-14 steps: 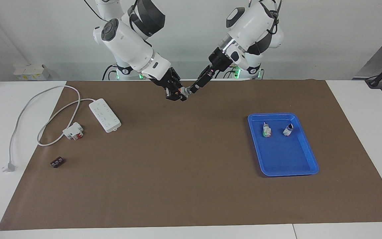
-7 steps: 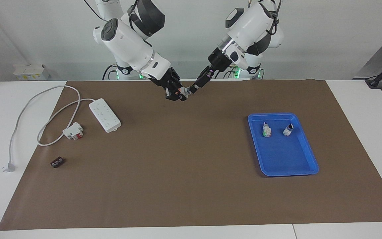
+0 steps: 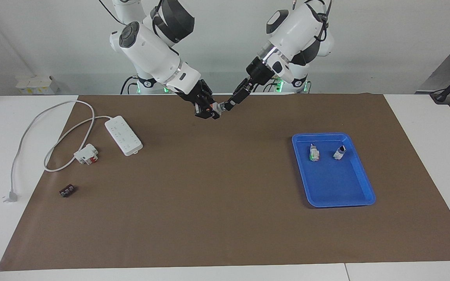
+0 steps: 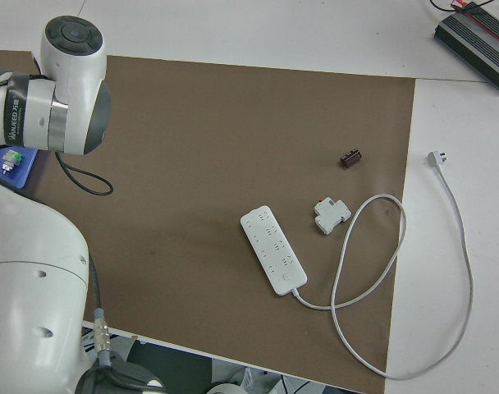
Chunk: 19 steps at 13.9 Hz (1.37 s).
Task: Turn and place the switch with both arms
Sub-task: 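Close the left gripper on the switch held by the right gripper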
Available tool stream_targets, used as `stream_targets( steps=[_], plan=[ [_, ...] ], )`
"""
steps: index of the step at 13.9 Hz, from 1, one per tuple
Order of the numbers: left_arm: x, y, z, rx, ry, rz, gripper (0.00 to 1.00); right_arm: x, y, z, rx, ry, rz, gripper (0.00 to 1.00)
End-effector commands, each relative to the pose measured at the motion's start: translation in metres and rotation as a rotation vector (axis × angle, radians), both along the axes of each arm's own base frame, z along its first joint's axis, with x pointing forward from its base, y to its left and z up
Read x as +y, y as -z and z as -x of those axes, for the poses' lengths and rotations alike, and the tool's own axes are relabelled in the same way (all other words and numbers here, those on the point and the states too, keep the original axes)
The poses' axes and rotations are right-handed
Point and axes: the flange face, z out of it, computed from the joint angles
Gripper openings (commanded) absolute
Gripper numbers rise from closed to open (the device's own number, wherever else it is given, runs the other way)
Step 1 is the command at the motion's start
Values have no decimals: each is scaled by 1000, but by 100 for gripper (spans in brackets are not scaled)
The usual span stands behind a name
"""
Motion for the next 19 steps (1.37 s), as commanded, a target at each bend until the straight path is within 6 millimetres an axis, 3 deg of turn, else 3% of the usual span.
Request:
stream_targets(
  steps=[1, 4, 10, 12, 13, 19],
  plan=[
    [3, -1, -4, -1, -25, 20, 38, -4, -1, 7, -10, 2, -19, 0],
    [3, -4, -7, 2, -32, 33, 36, -4, -1, 7, -9, 4, -19, 0],
    [2, -4, -6, 0, -29, 34, 21, -3, -1, 8, -9, 0, -17, 0],
    [2, -4, -6, -5, -23, 32, 4, -4, -1, 7, -9, 1, -17, 0],
    [2, -4, -6, -9, -19, 30, 0, -3, -1, 8, -9, 0, -17, 0],
    [-3, -3, -3, -73, 64, -5, 0, -3, 0, 7, -11, -2, -12, 0]
  ],
)
